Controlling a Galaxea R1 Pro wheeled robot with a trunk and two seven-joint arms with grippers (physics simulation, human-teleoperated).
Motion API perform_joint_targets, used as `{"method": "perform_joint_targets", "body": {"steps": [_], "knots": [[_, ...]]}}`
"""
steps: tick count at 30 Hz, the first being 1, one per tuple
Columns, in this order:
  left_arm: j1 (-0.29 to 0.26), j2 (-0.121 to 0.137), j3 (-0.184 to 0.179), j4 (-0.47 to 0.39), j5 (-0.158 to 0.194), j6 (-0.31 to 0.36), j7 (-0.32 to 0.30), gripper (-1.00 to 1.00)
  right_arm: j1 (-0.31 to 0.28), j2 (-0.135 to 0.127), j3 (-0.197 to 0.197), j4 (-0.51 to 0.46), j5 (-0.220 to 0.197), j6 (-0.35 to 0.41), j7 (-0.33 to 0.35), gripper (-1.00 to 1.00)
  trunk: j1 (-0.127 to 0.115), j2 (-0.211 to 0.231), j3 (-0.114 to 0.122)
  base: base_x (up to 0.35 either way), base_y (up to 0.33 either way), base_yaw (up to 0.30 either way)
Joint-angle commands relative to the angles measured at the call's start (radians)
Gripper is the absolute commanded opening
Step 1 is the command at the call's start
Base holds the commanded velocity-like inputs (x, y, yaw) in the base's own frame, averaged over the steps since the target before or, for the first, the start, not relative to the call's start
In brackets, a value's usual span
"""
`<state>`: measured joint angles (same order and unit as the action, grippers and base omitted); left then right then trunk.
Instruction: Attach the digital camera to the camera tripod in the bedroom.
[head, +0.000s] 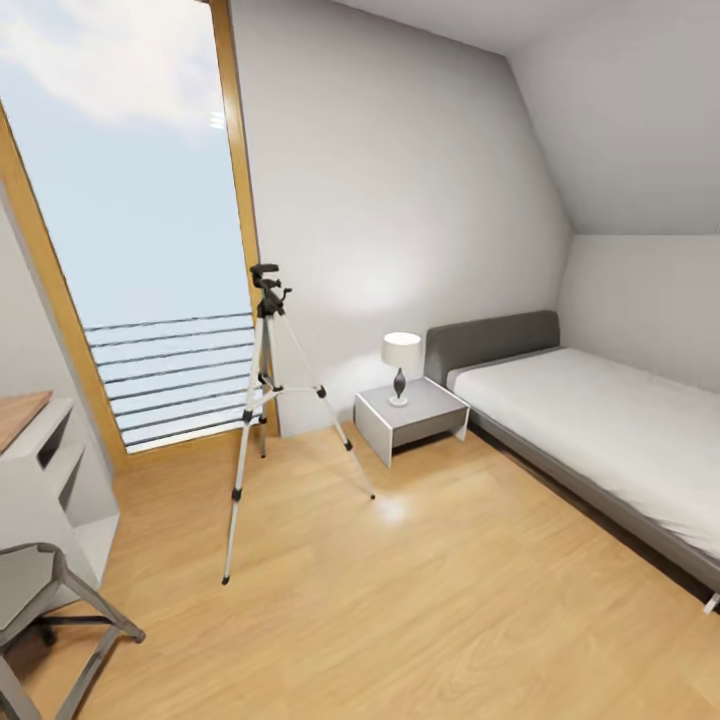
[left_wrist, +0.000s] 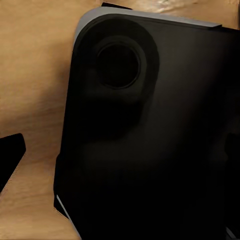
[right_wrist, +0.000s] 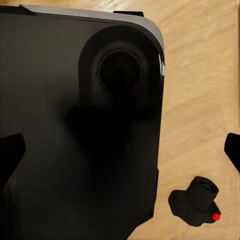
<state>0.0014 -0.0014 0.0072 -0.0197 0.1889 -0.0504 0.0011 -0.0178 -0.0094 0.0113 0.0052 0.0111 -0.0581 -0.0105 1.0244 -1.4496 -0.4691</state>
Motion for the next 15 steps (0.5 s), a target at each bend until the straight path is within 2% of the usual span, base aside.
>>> {"method": "perform_joint_targets", "body": {"steps": [1, 15], "knots": [[0.000, 0.000, 0.000, -0.001, 0.006, -0.002, 0.000, 1.00, -0.001, 0.000, 0.001, 0.001, 0.001, -0.003, -0.001, 1.00, 0.001, 0.000, -0.001, 0.322, 0.000, -0.021], [0.000, 0.000, 0.001, -0.001, 0.006, -0.002, 0.000, 1.00, -0.001, 0.002, 0.001, 0.001, 0.002, -0.002, 0.000, 1.00, 0.001, 0.000, -0.001, 0.321, 0.000, -0.006]]}}
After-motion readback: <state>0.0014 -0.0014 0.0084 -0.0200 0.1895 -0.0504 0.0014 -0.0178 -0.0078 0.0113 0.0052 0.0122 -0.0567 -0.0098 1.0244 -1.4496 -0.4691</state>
